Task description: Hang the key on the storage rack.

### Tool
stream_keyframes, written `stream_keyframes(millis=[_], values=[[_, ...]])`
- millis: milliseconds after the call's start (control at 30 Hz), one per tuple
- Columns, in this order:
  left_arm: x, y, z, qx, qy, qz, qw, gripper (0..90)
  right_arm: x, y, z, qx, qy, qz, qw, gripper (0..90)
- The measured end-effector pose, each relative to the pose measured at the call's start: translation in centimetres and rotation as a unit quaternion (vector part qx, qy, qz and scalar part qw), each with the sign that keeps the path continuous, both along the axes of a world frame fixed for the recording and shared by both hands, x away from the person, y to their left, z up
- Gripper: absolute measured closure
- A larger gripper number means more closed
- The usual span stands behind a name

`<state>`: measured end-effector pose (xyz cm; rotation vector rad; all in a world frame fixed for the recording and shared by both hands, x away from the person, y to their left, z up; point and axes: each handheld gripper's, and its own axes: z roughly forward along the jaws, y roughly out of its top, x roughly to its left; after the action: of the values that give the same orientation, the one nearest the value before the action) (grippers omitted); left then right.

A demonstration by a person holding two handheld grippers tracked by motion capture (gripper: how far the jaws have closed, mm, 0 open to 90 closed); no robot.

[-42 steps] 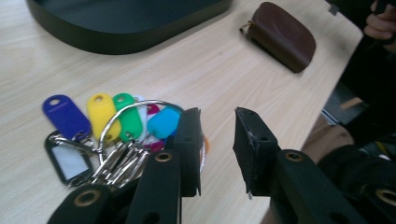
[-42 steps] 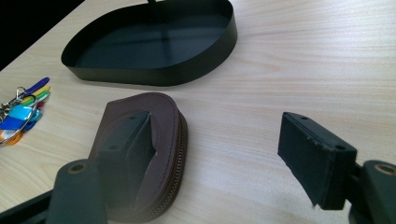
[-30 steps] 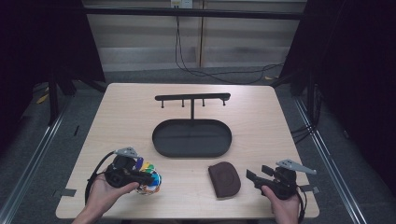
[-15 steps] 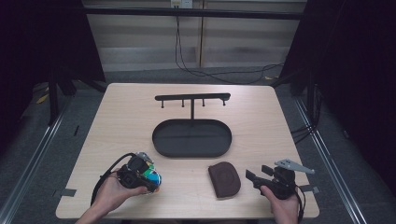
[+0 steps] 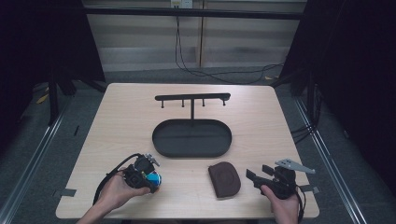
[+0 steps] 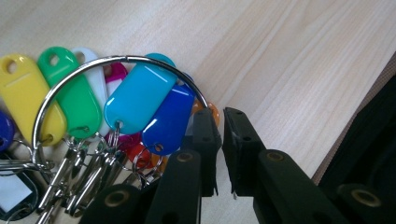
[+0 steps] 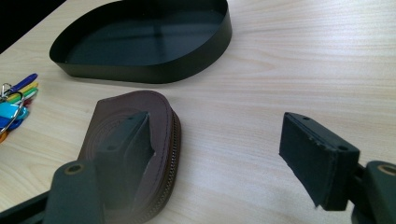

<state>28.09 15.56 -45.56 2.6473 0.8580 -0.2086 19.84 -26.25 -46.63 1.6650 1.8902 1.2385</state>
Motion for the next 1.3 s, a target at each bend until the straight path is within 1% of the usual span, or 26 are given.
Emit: stream_keyframes(millis=[100, 167, 233, 267, 300, 333, 367, 400, 467, 567, 633, 667, 700, 767, 800, 833, 867, 900, 933, 967, 1033, 1167, 1200, 1233, 1267, 1300], values=[[0.0, -0.3, 0.2, 0.006, -0.006, -0.002, 1.0000, 84.5, 0.0, 0.0, 0.0, 0.001, 0.001, 0.000, 1.0000, 25.4], [0.0, -0.6, 0.1, 0.012, -0.003, -0.007, 0.9999, 86.2, 0.0, 0.0, -0.1, 0.001, 0.003, 0.004, 1.0000, 25.6], [0.0, -0.8, -0.1, 0.023, -0.002, -0.009, 0.9997, 86.1, 0.1, 0.0, -0.1, 0.002, 0.003, 0.005, 1.0000, 25.6], [0.0, -0.9, -0.2, 0.032, -0.004, -0.018, 0.9993, 86.1, 0.1, 0.0, -0.1, 0.002, 0.003, 0.006, 1.0000, 25.6], [0.0, -1.0, -0.3, 0.033, -0.001, -0.017, 0.9993, 85.0, 0.1, 0.0, -0.1, 0.004, 0.004, 0.005, 1.0000, 25.5], [0.0, -1.2, -0.5, 0.042, 0.001, -0.015, 0.9990, 84.7, 0.1, 0.0, -0.1, 0.004, 0.004, 0.004, 1.0000, 25.5], [0.0, -1.2, -0.5, 0.042, 0.001, -0.015, 0.9990, 84.2, 0.1, 0.0, -0.1, 0.004, 0.004, 0.004, 1.0000, 25.5], [0.1, -1.3, -0.5, 0.050, -0.002, -0.022, 0.9985, 84.2, 0.1, 0.0, -0.1, 0.004, 0.003, 0.004, 1.0000, 25.5], [0.1, -1.6, -0.6, 0.057, 0.000, -0.021, 0.9982, 83.5, 0.1, 0.0, -0.1, 0.005, 0.003, 0.004, 1.0000, 25.5], [0.1, -2.5, -0.4, 0.088, -0.001, -0.037, 0.9954, 81.6, 0.1, 0.0, 0.0, 0.005, 0.000, 0.004, 1.0000, 25.5], [0.1, -2.7, -0.4, 0.091, 0.001, -0.038, 0.9951, 79.6, 0.1, 0.0, 0.0, 0.005, 0.001, 0.004, 1.0000, 25.5], [0.0, -2.9, -0.4, 0.094, 0.001, -0.032, 0.9951, 78.6, 0.1, 0.0, 0.0, 0.005, 0.001, 0.003, 1.0000, 25.5], [0.0, -3.0, -0.4, 0.102, 0.003, -0.037, 0.9941, 78.9, 0.1, 0.0, 0.0, 0.004, 0.001, 0.004, 1.0000, 25.5], [-0.2, -3.3, -0.4, 0.104, -0.005, -0.033, 0.9940, 77.3, 0.1, 0.0, 0.0, 0.004, 0.001, 0.004, 1.0000, 25.5], [-0.6, -3.6, -0.4, 0.112, -0.016, -0.035, 0.9930, 76.6, 0.1, 0.0, 0.0, 0.004, 0.001, 0.005, 1.0000, 25.5], [-0.6, -3.6, -0.4, 0.112, -0.016, -0.035, 0.9930, 75.9, 0.1, 0.0, 0.0, 0.004, 0.000, 0.005, 1.0000, 25.5], [-1.0, -3.8, -0.4, 0.122, -0.036, -0.037, 0.9912, 77.7, 0.1, 0.0, 0.0, 0.004, 0.000, 0.005, 1.0000, 25.5], [-1.1, -3.8, -0.4, 0.126, -0.044, -0.041, 0.9902, 78.7, 0.1, 0.0, 0.0, 0.003, 0.001, 0.005, 1.0000, 25.5], [-1.1, -3.8, -0.4, 0.126, -0.044, -0.041, 0.9902, 81.1, 0.1, 0.0, 0.0, 0.003, 0.001, 0.005, 1.0000, 25.5], [-1.2, -3.9, -0.4, 0.130, -0.051, -0.038, 0.9895, 81.1, 0.1, 0.0, 0.0, 0.002, 0.000, 0.005, 1.0000, 25.5], [-1.3, -3.9, -0.4, 0.131, -0.054, -0.036, 0.9893, 83.0, 0.1, 0.0, 0.0, 0.002, 0.000, 0.005, 1.0000, 25.5], [-1.5, -4.3, -0.4, 0.148, -0.065, -0.036, 0.9862, 86.4, 0.0, 0.0, 0.0, 0.001, 0.000, 0.005, 1.0000, 25.9], [-1.5, -4.4, -0.4, 0.148, -0.065, -0.032, 0.9863, 86.5, 0.0, 0.1, 0.0, -0.001, 0.000, 0.004, 1.0000, 26.0], [-1.3, -4.3, -0.4, 0.150, -0.057, -0.035, 0.9864, 86.7, 0.1, 0.0, 0.0, -0.001, 0.000, 0.004, 1.0000, 26.0], [-1.0, -4.2, -0.3, 0.146, -0.050, -0.036, 0.9873, 86.7, 0.1, 0.0, 0.0, -0.001, 0.000, 0.004, 1.0000, 26.0], [-0.7, -4.0, -0.4, 0.138, -0.040, -0.033, 0.9891, 86.8, 0.1, 0.0, 0.0, -0.001, 0.000, 0.004, 1.0000, 26.0]])
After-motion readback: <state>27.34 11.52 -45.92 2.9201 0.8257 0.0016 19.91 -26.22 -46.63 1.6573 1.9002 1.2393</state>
